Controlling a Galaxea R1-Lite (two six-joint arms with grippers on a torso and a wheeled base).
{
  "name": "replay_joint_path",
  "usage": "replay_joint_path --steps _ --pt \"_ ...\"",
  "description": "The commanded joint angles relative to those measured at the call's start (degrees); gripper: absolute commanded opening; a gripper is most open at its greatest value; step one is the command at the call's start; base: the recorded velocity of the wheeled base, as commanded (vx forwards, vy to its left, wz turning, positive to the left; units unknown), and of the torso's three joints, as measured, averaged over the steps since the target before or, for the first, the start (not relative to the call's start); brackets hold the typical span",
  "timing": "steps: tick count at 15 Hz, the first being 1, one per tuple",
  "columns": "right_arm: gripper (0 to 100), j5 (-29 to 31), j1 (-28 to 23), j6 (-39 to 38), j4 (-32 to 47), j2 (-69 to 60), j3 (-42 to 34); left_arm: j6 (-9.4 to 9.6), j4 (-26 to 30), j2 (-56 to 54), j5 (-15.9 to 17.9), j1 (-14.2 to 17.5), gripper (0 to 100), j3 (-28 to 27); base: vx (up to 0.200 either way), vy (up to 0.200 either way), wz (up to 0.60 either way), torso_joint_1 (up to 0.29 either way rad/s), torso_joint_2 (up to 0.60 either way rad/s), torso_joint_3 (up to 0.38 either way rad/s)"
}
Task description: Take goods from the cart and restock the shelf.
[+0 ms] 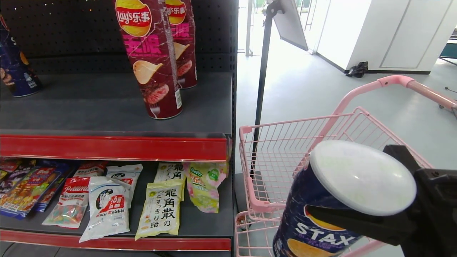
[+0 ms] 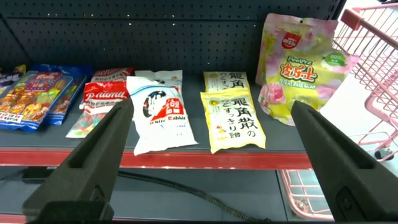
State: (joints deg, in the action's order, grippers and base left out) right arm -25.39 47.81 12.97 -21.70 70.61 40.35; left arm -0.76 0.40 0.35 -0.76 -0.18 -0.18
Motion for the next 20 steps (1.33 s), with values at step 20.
replay_joint_path --steps 20 --pt "0 -0.10 -1.32 0.39 11.42 -4.34 7.37 -0.04 -0.05 0.09 -0.04 0.01 100 0.01 0.000 0.000 0.00 0.196 -0.49 -0.290"
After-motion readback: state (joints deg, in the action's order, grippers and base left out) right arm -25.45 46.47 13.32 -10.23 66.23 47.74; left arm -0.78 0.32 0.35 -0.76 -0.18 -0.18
